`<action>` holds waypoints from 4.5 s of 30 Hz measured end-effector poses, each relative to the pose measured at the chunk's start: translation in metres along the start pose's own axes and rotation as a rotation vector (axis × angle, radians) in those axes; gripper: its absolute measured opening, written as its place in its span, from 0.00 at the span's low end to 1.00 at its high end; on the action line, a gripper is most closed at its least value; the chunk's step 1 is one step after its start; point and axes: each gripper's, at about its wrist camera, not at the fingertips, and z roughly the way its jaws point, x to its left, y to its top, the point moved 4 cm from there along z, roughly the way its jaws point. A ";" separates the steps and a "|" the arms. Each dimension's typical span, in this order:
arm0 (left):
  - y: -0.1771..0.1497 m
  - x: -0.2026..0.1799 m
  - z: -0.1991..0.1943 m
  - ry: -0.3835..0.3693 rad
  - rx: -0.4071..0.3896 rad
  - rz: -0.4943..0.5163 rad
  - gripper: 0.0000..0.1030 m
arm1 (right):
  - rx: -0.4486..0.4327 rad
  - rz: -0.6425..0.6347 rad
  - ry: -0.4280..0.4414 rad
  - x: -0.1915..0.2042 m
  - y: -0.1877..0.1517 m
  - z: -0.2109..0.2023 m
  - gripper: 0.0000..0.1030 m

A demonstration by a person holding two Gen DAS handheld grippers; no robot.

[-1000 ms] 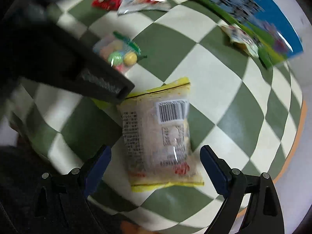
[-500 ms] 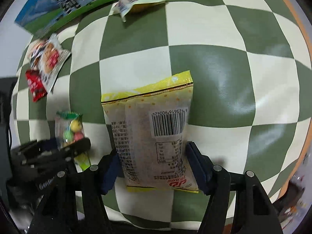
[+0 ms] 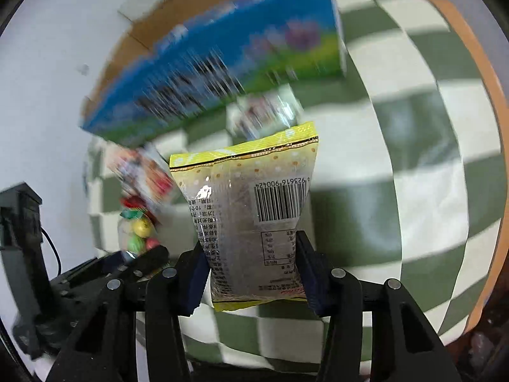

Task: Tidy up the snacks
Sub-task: 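Carry both bags into the box and open both grippers, then grasp the small red packet with the left gripper while the right grasps the white cartoon packet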

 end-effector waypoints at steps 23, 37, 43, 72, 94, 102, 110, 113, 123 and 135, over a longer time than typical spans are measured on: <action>0.220 0.058 0.053 0.159 0.273 -0.063 0.51 | 0.137 0.178 0.249 0.154 0.196 0.130 0.53; 0.216 0.054 0.053 0.194 0.218 -0.053 0.91 | 0.142 -0.027 -0.062 0.147 0.198 0.154 0.92; 0.198 0.042 0.045 0.215 0.159 -0.020 0.91 | 0.082 -0.098 -0.224 0.120 0.194 0.142 0.92; 0.096 -0.032 -0.074 0.225 -0.280 0.077 0.91 | -0.293 -0.225 -0.336 0.112 0.103 -0.011 0.92; 0.010 0.085 0.022 0.431 -0.086 -0.103 1.00 | -0.109 -0.205 -0.311 0.065 0.071 0.131 0.97; -0.002 0.118 0.075 0.472 0.058 -0.084 1.00 | -0.034 -0.267 -0.382 0.067 0.076 0.188 0.63; -0.002 0.123 0.103 0.281 0.104 -0.131 0.64 | -0.016 -0.352 -0.381 0.076 0.044 0.188 0.51; -0.008 0.117 0.103 0.284 0.118 -0.100 0.36 | 0.019 -0.352 -0.353 0.074 0.026 0.187 0.46; -0.079 0.096 0.095 0.198 0.186 -0.092 0.35 | 0.116 -0.290 -0.201 0.052 -0.047 0.173 0.38; -0.095 0.059 0.120 0.158 0.219 -0.064 0.36 | 0.201 -0.259 -0.168 0.049 -0.074 0.169 0.38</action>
